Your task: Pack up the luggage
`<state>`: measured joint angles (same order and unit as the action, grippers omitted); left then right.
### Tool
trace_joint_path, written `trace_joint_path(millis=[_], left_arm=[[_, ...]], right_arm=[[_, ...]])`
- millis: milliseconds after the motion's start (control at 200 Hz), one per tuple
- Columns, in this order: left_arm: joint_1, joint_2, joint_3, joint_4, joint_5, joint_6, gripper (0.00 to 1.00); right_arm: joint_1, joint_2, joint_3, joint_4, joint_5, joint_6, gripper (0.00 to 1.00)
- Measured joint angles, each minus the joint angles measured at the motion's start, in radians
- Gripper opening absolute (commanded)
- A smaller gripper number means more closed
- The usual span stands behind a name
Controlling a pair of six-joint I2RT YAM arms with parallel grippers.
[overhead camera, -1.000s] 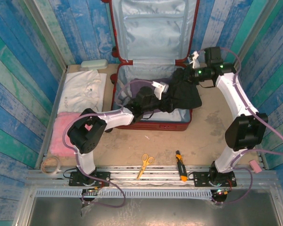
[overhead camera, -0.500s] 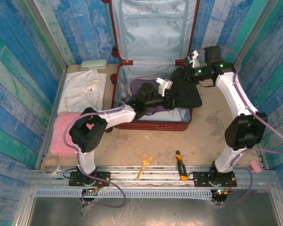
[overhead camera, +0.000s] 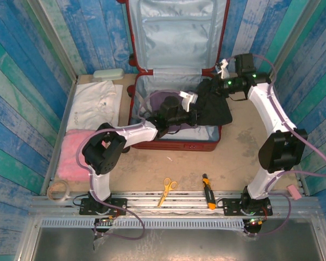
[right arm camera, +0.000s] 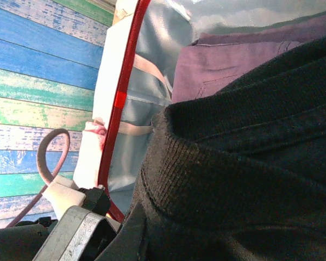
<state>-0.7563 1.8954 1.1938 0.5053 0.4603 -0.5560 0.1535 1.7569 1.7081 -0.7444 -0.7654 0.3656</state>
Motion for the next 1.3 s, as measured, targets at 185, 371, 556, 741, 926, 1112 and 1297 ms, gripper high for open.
trace_joint_path(millis=[185, 371, 556, 741, 926, 1112, 1297], left_arm=[[0.000, -0.003, -0.007, -0.034, -0.022, 0.034, 0.00], [0.006, -0.062, -0.051, -0.127, -0.085, 0.113, 0.00], [0.028, -0.171, -0.130, -0.202, -0.153, 0.177, 0.00], [0.100, -0.205, -0.219, -0.227, -0.171, 0.206, 0.00], [0.142, -0.205, -0.249, -0.254, -0.175, 0.243, 0.00], [0.189, -0.206, -0.277, -0.254, -0.202, 0.269, 0.00], [0.246, -0.240, -0.316, -0.289, -0.224, 0.293, 0.00]], right_arm=[[0.031, 0.023, 0.021, -0.020, 0.007, -0.018, 0.01], [0.082, 0.093, 0.075, -0.037, 0.014, -0.023, 0.01], [0.119, 0.193, 0.147, -0.024, 0.001, -0.014, 0.00], [0.144, 0.302, 0.182, 0.042, -0.002, 0.028, 0.01], [0.179, 0.402, 0.230, 0.092, -0.014, 0.082, 0.01], [0.212, 0.489, 0.340, 0.107, -0.023, 0.122, 0.01], [0.241, 0.547, 0.401, 0.138, -0.039, 0.154, 0.01]])
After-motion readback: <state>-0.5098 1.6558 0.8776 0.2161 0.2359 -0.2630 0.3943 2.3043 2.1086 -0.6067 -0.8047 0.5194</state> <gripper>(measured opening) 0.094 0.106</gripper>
